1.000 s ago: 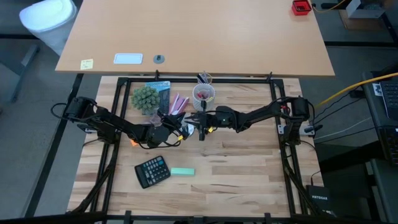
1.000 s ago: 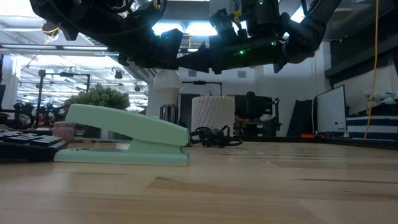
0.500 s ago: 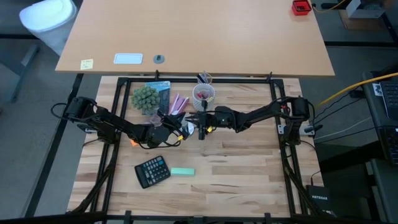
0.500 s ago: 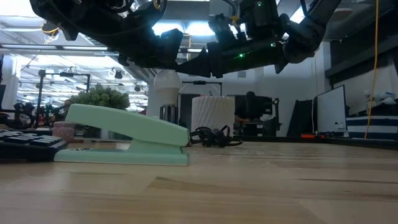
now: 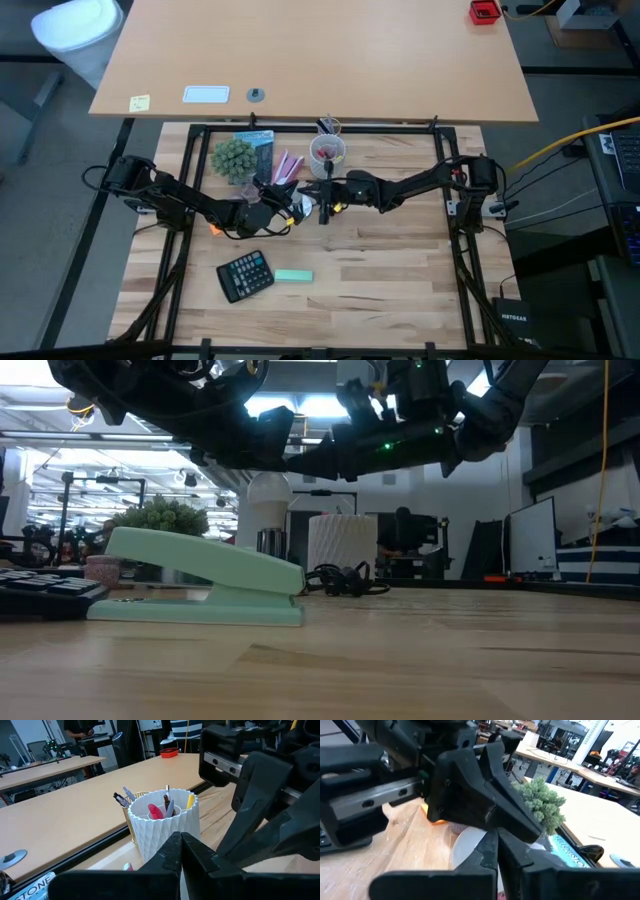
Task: Screw lightbulb
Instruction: Insert the lightbulb into the lamp
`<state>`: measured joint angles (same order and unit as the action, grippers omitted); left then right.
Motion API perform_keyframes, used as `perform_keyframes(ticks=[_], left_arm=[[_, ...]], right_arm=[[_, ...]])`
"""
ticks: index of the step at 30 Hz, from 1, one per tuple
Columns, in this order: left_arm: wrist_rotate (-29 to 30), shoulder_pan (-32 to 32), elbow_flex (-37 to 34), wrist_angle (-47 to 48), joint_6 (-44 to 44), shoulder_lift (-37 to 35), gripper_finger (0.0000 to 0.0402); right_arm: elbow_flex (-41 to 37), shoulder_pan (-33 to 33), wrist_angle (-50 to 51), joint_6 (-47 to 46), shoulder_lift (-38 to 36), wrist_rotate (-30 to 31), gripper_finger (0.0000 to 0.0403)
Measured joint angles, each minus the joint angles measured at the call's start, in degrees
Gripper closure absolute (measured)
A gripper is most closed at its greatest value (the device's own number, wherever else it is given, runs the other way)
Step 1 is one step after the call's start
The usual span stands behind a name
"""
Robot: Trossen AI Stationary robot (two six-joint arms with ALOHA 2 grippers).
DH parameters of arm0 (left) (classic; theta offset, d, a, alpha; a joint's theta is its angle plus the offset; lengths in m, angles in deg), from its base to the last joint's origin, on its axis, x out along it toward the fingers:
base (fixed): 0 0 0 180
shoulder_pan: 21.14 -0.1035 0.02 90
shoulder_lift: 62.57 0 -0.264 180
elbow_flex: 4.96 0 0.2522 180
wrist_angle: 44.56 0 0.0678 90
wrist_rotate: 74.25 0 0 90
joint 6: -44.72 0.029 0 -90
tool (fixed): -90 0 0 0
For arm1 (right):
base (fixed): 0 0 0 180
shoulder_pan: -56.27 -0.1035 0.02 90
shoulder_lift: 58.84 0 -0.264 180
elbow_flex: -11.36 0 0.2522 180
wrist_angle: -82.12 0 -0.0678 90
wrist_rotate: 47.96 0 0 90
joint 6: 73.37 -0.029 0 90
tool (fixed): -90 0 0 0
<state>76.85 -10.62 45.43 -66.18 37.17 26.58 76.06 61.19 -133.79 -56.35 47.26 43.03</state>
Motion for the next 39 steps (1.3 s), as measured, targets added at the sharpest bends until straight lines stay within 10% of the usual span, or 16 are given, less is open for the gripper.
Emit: perform_keyframes(ticks=[39], left_arm=[[-0.1,0.0,-0.1,-9.7,11.5,0.1,0.04]], right_arm=[[1.0,-0.1,-1.2,-0.4,3.2,0.0,0.0384]])
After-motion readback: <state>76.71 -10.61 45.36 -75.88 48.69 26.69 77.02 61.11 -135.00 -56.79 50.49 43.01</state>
